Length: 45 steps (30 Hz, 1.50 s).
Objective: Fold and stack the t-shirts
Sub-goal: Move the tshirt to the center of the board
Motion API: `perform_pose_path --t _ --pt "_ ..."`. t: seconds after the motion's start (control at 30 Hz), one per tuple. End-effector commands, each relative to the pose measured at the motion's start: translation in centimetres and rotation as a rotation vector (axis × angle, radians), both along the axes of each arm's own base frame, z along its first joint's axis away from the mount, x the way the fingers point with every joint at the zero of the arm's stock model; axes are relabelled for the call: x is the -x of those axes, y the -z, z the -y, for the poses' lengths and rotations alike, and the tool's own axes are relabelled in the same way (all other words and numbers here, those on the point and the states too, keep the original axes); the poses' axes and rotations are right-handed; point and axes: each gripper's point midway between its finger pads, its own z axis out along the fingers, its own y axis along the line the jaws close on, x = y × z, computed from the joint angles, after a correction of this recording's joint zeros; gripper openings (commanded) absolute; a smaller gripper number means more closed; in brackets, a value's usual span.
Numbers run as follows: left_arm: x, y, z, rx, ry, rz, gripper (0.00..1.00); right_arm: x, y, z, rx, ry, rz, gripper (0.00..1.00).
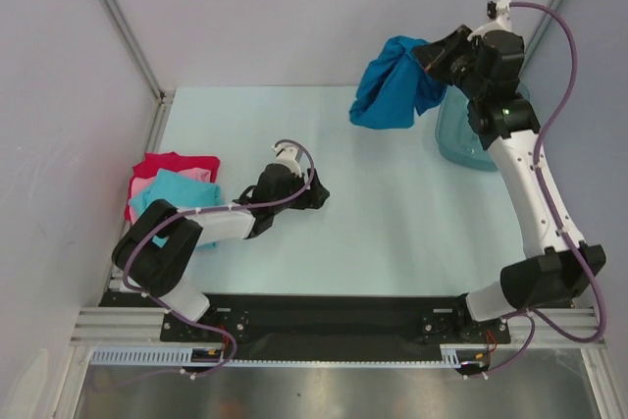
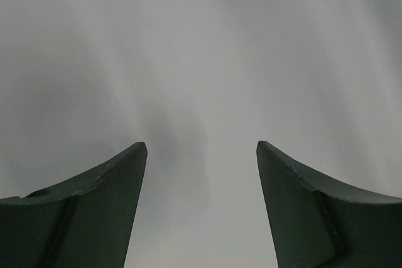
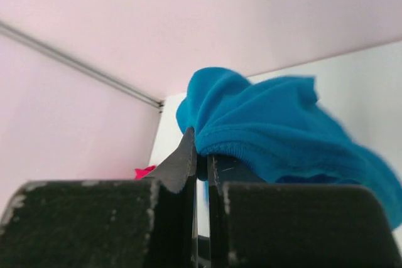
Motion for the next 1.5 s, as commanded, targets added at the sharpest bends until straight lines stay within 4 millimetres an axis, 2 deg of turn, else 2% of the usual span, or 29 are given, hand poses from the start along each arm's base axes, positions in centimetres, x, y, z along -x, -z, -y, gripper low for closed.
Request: perform_pose_path --t 0.0,0.03,0.07,0.17,0.2,0.23,0.27,0.3,0.4,0.43,0.47,0.5,0.53,0.6,0.7,0.73,0.83,0.93,0.97,1.0,1.03,1.13,1.27,1.37,1.4,1.47 --pt "-0.1 -2.3 1.2 0.061 0.010 0.057 0.76 5.2 -5.5 -1.2 -0.015 -0.081 0.135 0.00" --pt "0.0 -2.2 1.2 0.063 0.011 0.056 0.76 5.9 -4.9 -1.5 -0.018 -0.092 0.123 0.00" --pt "0.0 -2.4 1.3 0.064 0.013 0.059 0.76 7.0 -2.9 -1.5 -0.023 -0.096 0.087 0.00" --pt "0.2 -2.5 1.4 0.066 0.017 0.061 0.76 8.6 0.9 -2.2 -0.027 -0.124 0.022 0.00" --pt "0.3 -2.9 1.5 0.069 0.018 0.068 0.76 9.2 4.1 -2.4 -0.024 -0.135 -0.037 0.00" --pt "0.4 -3.0 1.6 0.070 0.019 0.070 0.76 9.7 5.9 -2.9 -0.020 -0.148 -0.068 0.00" --pt "0.4 -3.2 1.5 0.069 0.015 0.072 0.76 10.4 7.4 -4.1 -0.014 -0.175 -0.088 0.00" --pt "0.3 -3.5 1.6 0.072 0.014 0.078 0.76 11.1 11.3 -4.5 0.008 -0.185 -0.159 0.00" --pt "0.4 -3.8 1.5 0.073 0.013 0.081 0.76 12.9 15.9 -7.2 0.035 -0.240 -0.232 0.00" --pt "0.5 -4.2 1.5 0.078 0.013 0.089 0.76 13.6 18.2 -7.9 0.043 -0.254 -0.266 0.00" --pt "0.6 -4.2 1.4 0.076 0.012 0.090 0.77 14.0 19.0 -8.5 0.056 -0.251 -0.277 0.00" --pt "0.7 -4.3 1.3 0.078 0.010 0.091 0.77 15.2 20.1 -10.5 0.078 -0.303 -0.293 0.00" --pt "0.8 -4.7 1.3 0.082 0.010 0.097 0.76 15.6 21.2 -10.9 0.096 -0.301 -0.310 0.00" --pt "1.1 -4.7 1.0 0.076 0.013 0.098 0.76 17.3 22.1 -13.2 0.114 -0.360 -0.317 0.00" --pt "0.9 -5.0 0.4 0.059 -0.007 0.113 0.76 18.5 22.7 -15.2 0.130 -0.391 -0.322 0.00" --pt "1.1 -4.9 0.4 0.055 -0.005 0.110 0.76 19.5 23.3 -16.4 0.150 -0.421 -0.326 0.00" --pt "1.1 -4.9 0.1 0.052 -0.011 0.114 0.76 20.8 24.0 -18.0 0.166 -0.458 -0.337 0.00" --pt "1.2 -4.8 0.1 0.053 -0.009 0.113 0.76 21.3 25.5 -17.9 0.210 -0.443 -0.356 0.01" --pt "1.3 -4.8 0.1 0.054 -0.007 0.113 0.76 21.3 25.8 -17.8 0.221 -0.440 -0.358 0.12" --pt "1.3 -4.6 0.1 0.052 -0.009 0.110 0.76 21.5 26.3 -17.5 0.242 -0.436 -0.372 0.28" --pt "1.3 -4.5 0.1 0.051 -0.007 0.109 0.76 21.5 26.4 -17.3 0.254 -0.427 -0.380 0.56" --pt "1.3 -4.2 0.3 0.054 -0.004 0.103 0.77 21.0 25.8 -16.1 0.271 -0.379 -0.361 0.86" --pt "1.4 -4.2 0.5 0.062 0.003 0.099 0.76 19.5 24.0 -13.8 0.236 -0.311 -0.331 0.90" --pt "1.9 -4.3 0.8 0.063 0.013 0.098 0.76 17.2 22.6 -11.1 0.201 -0.245 -0.320 0.90" --pt "2.2 -4.2 1.0 0.065 0.021 0.095 0.76 15.5 22.4 -8.9 0.185 -0.178 -0.321 0.89" --pt "2.7 -4.3 1.2 0.069 0.026 0.098 0.76 14.0 22.9 -7.3 0.170 -0.159 -0.337 0.89"
